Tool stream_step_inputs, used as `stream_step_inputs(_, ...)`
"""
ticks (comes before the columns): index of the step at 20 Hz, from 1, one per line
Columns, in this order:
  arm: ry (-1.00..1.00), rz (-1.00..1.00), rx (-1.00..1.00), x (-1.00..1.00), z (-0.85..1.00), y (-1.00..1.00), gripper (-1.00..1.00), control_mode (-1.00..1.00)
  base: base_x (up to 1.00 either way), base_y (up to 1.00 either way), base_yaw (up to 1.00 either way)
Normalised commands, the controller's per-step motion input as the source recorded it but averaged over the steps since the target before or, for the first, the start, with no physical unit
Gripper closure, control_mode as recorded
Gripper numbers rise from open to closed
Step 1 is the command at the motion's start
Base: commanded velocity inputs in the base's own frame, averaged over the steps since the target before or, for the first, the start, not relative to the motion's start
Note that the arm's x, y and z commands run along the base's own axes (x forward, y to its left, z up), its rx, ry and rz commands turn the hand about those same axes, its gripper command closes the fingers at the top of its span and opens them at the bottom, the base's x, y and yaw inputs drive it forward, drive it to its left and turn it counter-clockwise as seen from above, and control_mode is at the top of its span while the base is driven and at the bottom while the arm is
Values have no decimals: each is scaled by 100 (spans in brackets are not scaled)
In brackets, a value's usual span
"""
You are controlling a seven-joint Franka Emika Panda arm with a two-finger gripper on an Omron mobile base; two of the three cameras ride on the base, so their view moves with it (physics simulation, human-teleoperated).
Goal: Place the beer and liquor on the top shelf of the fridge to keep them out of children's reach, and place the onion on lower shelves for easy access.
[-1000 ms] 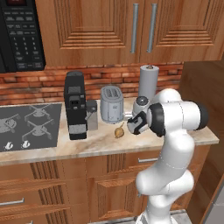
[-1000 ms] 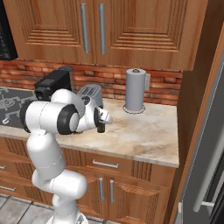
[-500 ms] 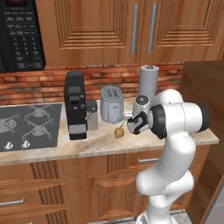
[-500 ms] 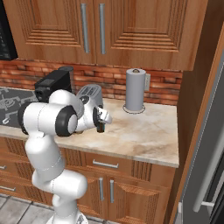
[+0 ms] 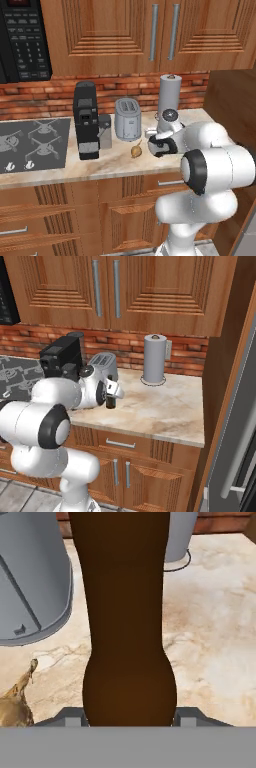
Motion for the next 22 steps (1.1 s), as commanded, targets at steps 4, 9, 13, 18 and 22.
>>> stream_step_inputs(4,0,0,2,-61,91,-14,100,-100,0,0,0)
stream_step_inputs(9,0,0,0,-71,97,-12,100,-100,0,0,0)
stream_step_inputs(13,0,2,0,-88,72,-7,100,-100,0,0,0)
stream_step_inputs(18,0,7,0,-100,48,0,100,-100,0,0,0)
stream_step_inputs(22,-1,8,0,-88,56,0,100,-100,0,0,0)
